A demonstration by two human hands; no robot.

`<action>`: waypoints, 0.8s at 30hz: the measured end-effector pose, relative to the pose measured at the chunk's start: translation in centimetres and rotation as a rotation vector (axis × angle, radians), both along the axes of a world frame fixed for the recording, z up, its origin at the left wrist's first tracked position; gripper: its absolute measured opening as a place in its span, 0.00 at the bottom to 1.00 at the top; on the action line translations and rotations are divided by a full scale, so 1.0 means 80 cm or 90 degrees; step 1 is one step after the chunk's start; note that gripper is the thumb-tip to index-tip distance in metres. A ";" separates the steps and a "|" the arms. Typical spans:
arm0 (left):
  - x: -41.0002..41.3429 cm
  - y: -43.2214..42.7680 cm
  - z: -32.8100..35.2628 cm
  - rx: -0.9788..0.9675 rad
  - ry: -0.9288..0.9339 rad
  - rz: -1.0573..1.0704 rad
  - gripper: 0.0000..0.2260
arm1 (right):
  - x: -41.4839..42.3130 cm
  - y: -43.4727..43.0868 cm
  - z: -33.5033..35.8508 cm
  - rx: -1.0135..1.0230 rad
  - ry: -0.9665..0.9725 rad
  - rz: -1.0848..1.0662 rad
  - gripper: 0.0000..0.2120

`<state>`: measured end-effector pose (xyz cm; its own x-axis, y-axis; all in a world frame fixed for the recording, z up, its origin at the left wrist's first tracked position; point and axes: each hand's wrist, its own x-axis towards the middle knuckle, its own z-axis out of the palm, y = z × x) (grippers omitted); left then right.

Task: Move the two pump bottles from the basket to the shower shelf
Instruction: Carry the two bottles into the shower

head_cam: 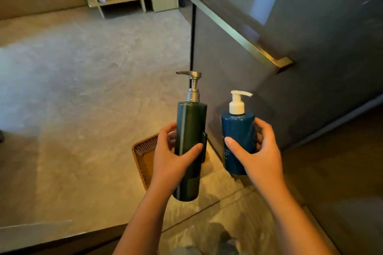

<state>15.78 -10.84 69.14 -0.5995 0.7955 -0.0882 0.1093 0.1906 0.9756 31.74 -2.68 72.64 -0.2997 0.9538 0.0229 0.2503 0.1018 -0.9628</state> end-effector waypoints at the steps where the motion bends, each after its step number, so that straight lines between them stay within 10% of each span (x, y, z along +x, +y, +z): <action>1: 0.007 0.002 0.001 0.007 0.000 -0.015 0.29 | 0.009 -0.002 0.001 0.001 -0.003 -0.018 0.26; 24: 0.301 0.005 0.072 0.136 0.006 -0.412 0.29 | 0.323 -0.128 0.048 0.092 0.024 -0.422 0.30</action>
